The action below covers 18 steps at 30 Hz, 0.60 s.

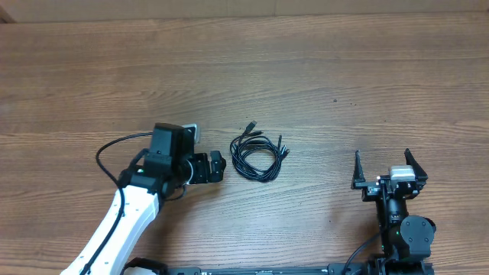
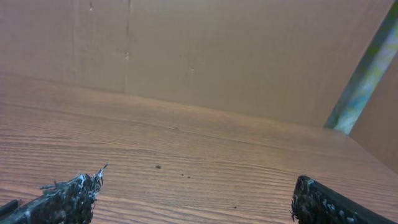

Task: Untangle cables
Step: 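Lower the left gripper onto the cable bundle, close, and lift it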

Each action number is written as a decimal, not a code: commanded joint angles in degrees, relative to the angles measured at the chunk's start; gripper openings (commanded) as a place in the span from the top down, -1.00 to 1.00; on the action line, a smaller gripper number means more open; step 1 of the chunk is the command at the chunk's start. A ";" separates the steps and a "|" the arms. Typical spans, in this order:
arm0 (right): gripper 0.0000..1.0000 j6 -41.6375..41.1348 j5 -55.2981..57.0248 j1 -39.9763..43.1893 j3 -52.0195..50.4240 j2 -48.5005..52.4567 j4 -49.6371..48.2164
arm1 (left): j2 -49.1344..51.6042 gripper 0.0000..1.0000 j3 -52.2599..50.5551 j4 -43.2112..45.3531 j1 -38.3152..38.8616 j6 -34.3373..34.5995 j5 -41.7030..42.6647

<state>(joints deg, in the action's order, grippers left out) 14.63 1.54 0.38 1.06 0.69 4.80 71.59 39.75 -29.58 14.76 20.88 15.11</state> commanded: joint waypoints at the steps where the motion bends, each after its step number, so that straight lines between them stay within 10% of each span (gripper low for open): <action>1: -1.00 0.04 0.50 0.24 -0.59 -0.52 -0.15 | 3.06 -1.00 1.27 1.88 2.34 3.67 -3.54; 18: -1.00 0.04 0.50 0.24 -0.59 -0.52 -0.15 | 21.68 -1.00 22.95 -6.12 6.71 5.01 -8.57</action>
<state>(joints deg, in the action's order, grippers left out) 14.66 1.56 0.38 1.06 0.69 4.80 91.96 58.48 -34.11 20.45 25.19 8.45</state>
